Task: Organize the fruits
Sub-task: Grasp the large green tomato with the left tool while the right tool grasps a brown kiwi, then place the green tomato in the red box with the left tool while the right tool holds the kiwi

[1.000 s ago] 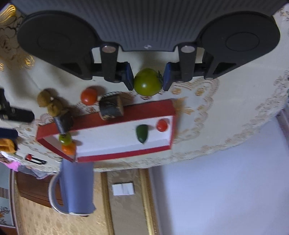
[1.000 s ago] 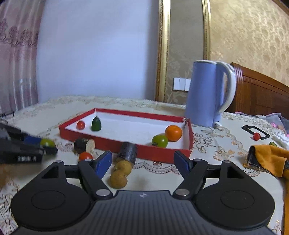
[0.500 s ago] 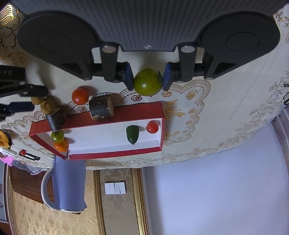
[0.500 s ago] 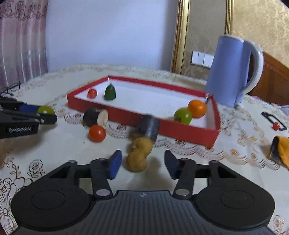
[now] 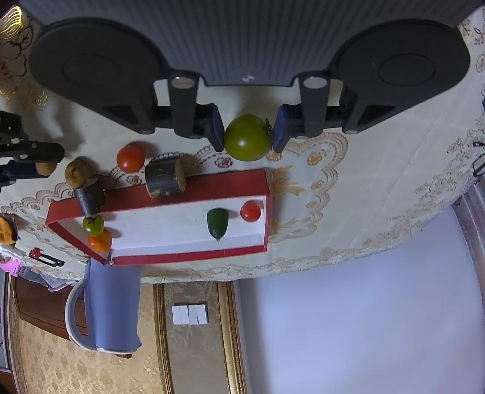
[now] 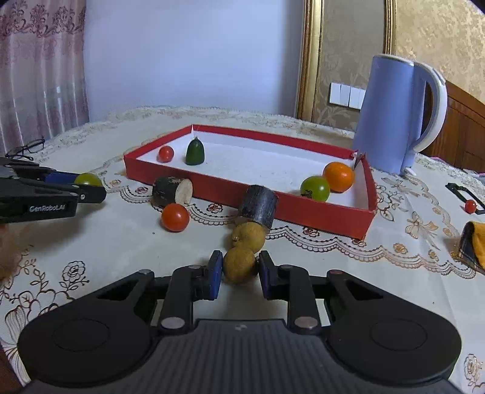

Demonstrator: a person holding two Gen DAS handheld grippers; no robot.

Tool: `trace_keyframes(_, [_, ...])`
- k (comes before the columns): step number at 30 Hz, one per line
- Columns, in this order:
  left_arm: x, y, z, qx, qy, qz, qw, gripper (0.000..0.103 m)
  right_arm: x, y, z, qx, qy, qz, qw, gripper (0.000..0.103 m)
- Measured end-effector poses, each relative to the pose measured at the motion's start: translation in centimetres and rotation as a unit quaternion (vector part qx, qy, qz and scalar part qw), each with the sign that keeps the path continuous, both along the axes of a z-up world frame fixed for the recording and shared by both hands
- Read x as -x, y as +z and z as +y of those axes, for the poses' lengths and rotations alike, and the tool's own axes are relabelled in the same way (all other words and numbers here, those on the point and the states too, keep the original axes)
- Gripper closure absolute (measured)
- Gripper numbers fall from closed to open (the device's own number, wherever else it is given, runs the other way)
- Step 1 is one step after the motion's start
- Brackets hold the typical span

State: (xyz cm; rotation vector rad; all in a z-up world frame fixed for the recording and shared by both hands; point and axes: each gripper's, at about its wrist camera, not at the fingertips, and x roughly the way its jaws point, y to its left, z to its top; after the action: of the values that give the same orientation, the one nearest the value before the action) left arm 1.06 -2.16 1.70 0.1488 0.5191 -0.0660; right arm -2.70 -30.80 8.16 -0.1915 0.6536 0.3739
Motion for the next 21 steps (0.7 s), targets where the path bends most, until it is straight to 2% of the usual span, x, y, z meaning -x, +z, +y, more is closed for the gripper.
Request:
trace_keyframes(5, [-0.6, 1.9, -0.9, -0.012, -0.010, -0.020, 0.9997, 0.071, 0.6, 0.9, -1.1, -0.023, -0.001, -0.017, 1.000, 0.078])
trace_keyframes(12, [-4.4, 4.7, -3.8, -0.028, -0.025, -0.038, 0.9986, 0.070, 1.4, 1.5, -2.0, -0.035, 0.000, -0.032, 0.999, 0.078])
trace_keyframes(18, [-9.3, 5.5, -7.0, -0.038, -0.033, -0.024, 0.9984, 0.070, 1.7, 1.7, -2.6, -0.049, 0.001, -0.034, 0.998, 0.078])
trace_keyframes(21, [-11.6, 5.2, -8.5, -0.056, -0.029, -0.021, 0.9978, 0.070, 1.8, 1.6, -2.7, -0.051, -0.001, -0.035, 0.998, 0.078])
